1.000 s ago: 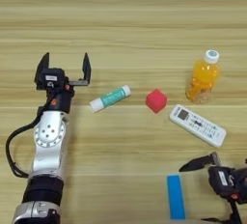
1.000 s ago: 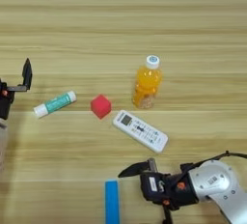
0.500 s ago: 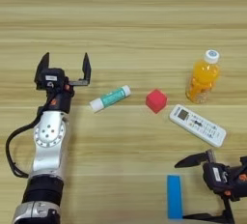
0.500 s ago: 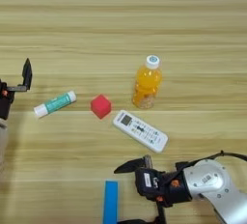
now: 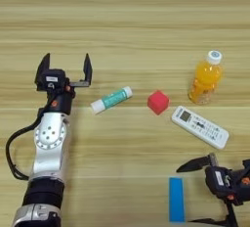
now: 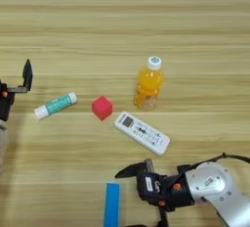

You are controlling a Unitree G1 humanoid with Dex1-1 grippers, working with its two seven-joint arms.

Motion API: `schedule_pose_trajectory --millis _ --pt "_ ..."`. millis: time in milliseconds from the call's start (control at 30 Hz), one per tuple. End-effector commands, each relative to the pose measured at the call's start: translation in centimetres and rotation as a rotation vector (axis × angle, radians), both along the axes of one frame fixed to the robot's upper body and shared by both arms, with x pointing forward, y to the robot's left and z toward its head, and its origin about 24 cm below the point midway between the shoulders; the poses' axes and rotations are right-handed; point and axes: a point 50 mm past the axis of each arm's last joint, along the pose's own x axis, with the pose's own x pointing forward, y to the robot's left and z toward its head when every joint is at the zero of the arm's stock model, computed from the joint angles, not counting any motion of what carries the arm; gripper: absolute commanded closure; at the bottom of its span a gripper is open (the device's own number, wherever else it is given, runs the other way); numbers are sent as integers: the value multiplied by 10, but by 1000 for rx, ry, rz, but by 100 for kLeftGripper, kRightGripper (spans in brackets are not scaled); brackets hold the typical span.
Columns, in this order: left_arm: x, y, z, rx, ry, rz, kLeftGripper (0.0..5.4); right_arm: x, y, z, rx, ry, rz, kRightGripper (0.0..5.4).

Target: Move the objects on the table

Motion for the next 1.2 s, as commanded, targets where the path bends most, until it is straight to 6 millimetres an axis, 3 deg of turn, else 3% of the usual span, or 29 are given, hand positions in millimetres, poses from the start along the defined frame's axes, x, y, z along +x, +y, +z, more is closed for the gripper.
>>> schedule_pose_trajectory --millis 33,1200 --pt "-1 1 0 8 5 -2 0 -2 -4 0 -33 20 6 2" --pt "-3 3 -1 10 12 -4 0 3 13 -3 -14 34 71 2"
